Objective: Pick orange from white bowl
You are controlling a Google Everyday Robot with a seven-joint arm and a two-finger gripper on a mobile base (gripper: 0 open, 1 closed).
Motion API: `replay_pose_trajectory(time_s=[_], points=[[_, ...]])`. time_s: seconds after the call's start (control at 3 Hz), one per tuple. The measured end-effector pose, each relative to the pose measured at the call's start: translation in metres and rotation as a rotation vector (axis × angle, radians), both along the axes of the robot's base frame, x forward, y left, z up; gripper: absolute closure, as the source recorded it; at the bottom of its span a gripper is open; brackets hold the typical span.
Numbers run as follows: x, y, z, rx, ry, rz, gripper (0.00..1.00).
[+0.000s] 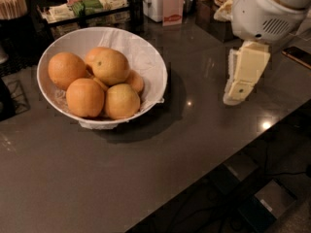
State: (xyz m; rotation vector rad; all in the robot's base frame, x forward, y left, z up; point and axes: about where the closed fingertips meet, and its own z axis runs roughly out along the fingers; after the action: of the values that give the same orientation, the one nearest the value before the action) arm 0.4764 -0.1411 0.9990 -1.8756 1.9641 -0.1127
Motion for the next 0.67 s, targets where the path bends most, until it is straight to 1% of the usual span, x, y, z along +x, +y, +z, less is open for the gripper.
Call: replay_pose_trajectory(time_s=[0.33,0.67], points=[[0.0124,0.0357,0.0183,0.011,-0.057,0.104,0.00],[0.0125,0.0359,0.0182,0.012,-0.057,0.104,0.00]])
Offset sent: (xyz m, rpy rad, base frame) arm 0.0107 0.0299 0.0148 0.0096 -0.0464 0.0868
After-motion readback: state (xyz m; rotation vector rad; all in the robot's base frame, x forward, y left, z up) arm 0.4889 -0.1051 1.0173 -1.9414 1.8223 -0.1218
